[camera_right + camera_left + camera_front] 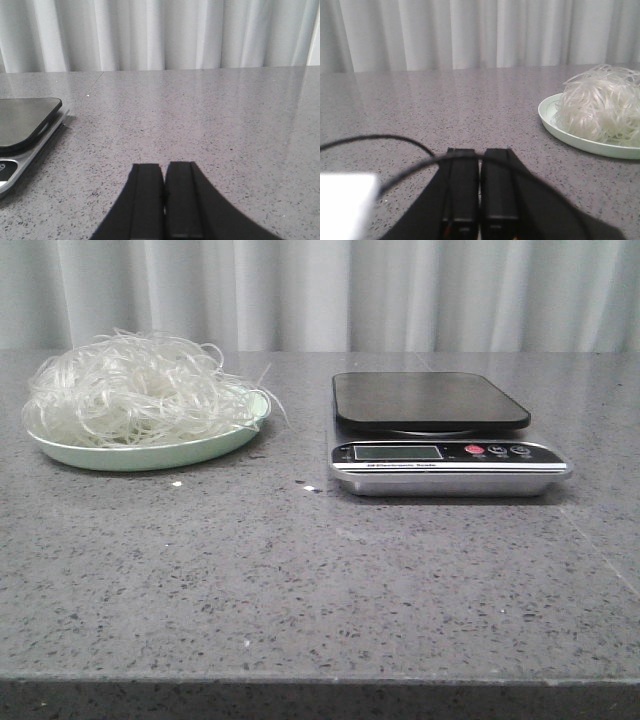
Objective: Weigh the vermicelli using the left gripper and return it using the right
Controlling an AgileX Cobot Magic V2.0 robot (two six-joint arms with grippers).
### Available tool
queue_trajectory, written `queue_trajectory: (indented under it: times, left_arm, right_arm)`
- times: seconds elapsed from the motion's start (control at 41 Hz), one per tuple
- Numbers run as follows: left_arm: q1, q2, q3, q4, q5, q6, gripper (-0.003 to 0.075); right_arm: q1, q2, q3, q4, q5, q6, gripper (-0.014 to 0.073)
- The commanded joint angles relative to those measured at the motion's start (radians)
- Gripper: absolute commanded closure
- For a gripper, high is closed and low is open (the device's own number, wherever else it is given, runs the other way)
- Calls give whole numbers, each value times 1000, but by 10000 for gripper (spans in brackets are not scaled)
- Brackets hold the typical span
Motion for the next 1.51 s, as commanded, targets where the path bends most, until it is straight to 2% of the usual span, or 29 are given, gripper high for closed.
queue_trajectory:
  times: [0.0, 0.707, 0.999, 1.169, 1.218, 1.291, 1.486]
  left_arm:
    - [-8, -20, 7, -2, -75, -3, 584]
    - [-8, -20, 7, -2, -84, -3, 584]
    - [-8, -20, 7, -9, -214, -3, 584]
    - [-8, -20, 2, -42, -452, -3, 584]
    - [-8, -20, -14, -42, -517, -3, 584]
    - [-8, -16, -79, -42, -517, -3, 584]
    - [-8, 79, -421, -36, -303, -3, 584]
  right_arm:
    - [1, -16, -9, 1, -73, -9, 442]
    - [1, -16, -9, 1, -73, -9, 442]
    - [1, -16, -9, 1, -73, -9, 442]
    - [1, -16, -9, 1, -73, -9, 442]
    - [1, -16, -9, 1, -73, -9, 442]
    - [1, -16, -9, 1, -73, -9, 442]
    - [1, -16, -9, 1, -73, -9, 442]
